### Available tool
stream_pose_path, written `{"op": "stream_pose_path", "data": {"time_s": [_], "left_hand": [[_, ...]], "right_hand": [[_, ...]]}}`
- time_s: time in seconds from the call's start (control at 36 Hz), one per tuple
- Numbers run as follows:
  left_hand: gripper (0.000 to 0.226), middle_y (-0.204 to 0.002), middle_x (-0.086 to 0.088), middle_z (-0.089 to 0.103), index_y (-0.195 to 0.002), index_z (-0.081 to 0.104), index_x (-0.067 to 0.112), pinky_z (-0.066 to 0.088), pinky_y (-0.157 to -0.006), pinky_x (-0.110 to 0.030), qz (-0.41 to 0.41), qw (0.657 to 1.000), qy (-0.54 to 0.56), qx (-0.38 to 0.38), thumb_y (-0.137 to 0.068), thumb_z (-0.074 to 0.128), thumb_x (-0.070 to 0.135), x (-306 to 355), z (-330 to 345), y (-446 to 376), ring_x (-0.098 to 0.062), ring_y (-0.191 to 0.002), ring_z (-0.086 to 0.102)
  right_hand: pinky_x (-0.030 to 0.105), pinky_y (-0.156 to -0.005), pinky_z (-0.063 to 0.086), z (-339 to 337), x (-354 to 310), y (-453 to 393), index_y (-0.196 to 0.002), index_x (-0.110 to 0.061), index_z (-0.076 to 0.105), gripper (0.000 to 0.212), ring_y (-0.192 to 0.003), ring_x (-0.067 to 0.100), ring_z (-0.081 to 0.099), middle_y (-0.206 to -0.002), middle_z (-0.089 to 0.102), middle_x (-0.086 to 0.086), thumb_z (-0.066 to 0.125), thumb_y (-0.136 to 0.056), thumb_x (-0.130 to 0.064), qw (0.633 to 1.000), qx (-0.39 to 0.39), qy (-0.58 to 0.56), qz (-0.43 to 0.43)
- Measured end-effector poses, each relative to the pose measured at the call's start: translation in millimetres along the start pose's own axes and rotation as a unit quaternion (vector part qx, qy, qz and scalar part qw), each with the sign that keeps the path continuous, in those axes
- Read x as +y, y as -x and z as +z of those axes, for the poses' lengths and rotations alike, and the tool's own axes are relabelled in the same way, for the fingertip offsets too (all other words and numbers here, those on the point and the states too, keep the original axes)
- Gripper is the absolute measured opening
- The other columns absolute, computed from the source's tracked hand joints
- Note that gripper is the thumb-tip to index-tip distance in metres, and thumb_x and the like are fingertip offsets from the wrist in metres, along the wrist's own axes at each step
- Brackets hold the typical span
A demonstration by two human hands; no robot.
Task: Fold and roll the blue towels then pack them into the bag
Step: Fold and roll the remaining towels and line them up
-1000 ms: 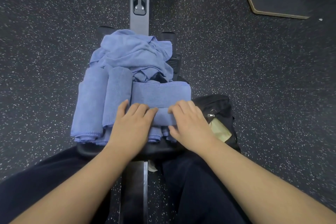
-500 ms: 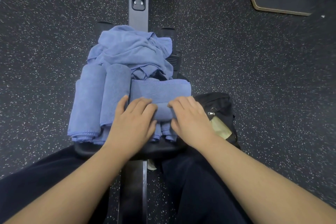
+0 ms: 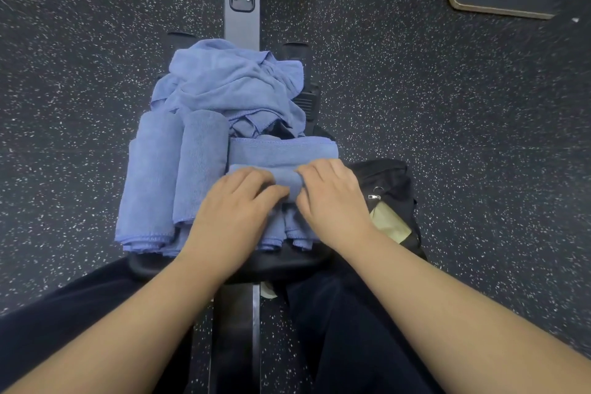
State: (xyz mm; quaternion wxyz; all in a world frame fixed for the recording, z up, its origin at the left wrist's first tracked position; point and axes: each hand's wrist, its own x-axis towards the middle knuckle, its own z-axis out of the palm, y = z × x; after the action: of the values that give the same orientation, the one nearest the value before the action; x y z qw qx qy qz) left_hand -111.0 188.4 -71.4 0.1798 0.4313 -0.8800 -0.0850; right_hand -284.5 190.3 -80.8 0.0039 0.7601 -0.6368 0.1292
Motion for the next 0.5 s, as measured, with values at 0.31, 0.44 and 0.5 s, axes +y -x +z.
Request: {"op": "stream_pose_path", "data": {"time_s": [0.31, 0.44, 0.5], "left_hand": [[0.04, -0.116, -0.016, 0.06, -0.119, 0.062, 0.005, 0.046, -0.094, -0.047, -0.03, 0.999, -0.039, -0.024, -0.085, 0.044, 0.011, -4, 12, -3, -0.037, -0.106, 0.055], [0.043, -0.115, -0.013, 0.061, -0.121, 0.063, 0.008, 0.041, -0.099, -0.048, -0.049, 0.997, -0.062, -0.027, -0.085, 0.041, 0.014, -3, 12, -6, -0.037, -0.112, 0.054], [0.042, -0.114, -0.012, 0.062, -0.12, 0.064, 0.008, 0.041, -0.1, -0.048, -0.053, 0.996, -0.066, -0.028, -0.085, 0.041, 0.014, -3, 13, -7, -0.036, -0.113, 0.054]], "right_hand": [[0.032, -0.077, 0.037, -3, 1, -6, -0.094, -0.011, 0.065, 0.026, -0.089, 0.023, 0.047, -0.092, 0.062, 0.006, 0.046, -0.079, -0.02, 0.997, 0.056, -0.051, -0.007], [0.031, -0.072, 0.032, -8, -1, -5, -0.085, -0.009, 0.064, 0.022, -0.081, 0.022, 0.038, -0.085, 0.059, 0.008, 0.045, -0.075, -0.015, 0.995, 0.071, -0.052, -0.045], [0.031, -0.072, 0.032, -9, -2, -6, -0.086, -0.009, 0.065, 0.022, -0.082, 0.022, 0.039, -0.085, 0.059, 0.007, 0.047, -0.075, -0.016, 0.995, 0.074, -0.051, -0.049]]}}
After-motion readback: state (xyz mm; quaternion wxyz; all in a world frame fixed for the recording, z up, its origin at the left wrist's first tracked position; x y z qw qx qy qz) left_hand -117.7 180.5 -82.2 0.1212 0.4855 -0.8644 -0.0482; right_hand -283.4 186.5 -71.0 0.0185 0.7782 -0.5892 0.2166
